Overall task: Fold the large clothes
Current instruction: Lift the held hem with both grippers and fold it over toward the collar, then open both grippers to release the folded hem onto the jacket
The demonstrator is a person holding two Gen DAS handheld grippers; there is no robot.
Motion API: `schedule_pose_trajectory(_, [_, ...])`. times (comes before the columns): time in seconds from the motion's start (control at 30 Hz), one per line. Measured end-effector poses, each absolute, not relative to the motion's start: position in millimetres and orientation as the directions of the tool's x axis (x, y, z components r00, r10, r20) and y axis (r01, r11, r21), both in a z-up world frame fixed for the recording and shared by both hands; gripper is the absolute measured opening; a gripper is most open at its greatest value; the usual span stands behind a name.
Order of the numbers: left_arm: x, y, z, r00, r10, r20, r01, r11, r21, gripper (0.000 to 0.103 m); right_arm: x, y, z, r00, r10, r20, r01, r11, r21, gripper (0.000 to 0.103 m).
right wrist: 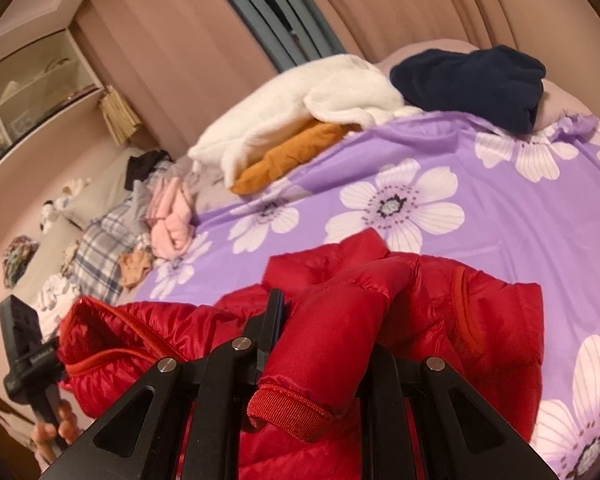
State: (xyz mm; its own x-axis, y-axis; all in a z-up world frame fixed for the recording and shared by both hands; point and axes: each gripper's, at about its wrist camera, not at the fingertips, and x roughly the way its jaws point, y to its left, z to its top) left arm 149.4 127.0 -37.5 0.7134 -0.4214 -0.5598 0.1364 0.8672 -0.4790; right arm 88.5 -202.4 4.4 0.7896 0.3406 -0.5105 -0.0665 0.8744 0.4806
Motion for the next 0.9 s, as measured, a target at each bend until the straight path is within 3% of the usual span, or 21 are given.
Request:
schedule_pose_trajectory(0.37, [197.9,126.8,-63.1,0.694,-0.335,-0.637,0.027,0.897,-0.442,0.028,129.1,-220.0,-22.1,0.756,0.269,-0.597,0.073,0.872,0.485,0.018])
schedule_pose_trajectory(0.47, [205.9,129.5,-66.8,0.692,-0.32,-0.647,0.005,0.898,-0.439,0.034,134.8,-224.6,-27.3,0.751,0.264,-0.605,0.104,0.858,0.503,0.018])
schedule_pose_trajectory(0.53, [209.0,133.9,-68.1,0.697,-0.302,-0.65,-0.016,0.9,-0.435,0.044,136.7,-226.6,-29.9,0.752,0.261,-0.605,0.115,0.852,0.511,0.018])
schedule_pose_trajectory(0.7, [207.4,142.8,-67.4,0.717,-0.265,-0.645,-0.049,0.903,-0.426,0.051,141.9,-231.7,-38.6,0.744,0.255,-0.618,0.15,0.837,0.526,0.018])
schedule_pose_trajectory(0.8, [201.3,144.2,-64.6,0.724,-0.26,-0.639,-0.045,0.906,-0.42,0.051,145.1,-232.2,-41.3,0.739,0.258,-0.623,0.162,0.829,0.535,0.023])
schedule_pose_trajectory(0.9, [192.3,143.3,-60.2,0.73,-0.247,-0.637,-0.039,0.916,-0.4,0.052,148.9,-234.6,-41.5,0.737,0.281,-0.614,0.169,0.804,0.571,0.041])
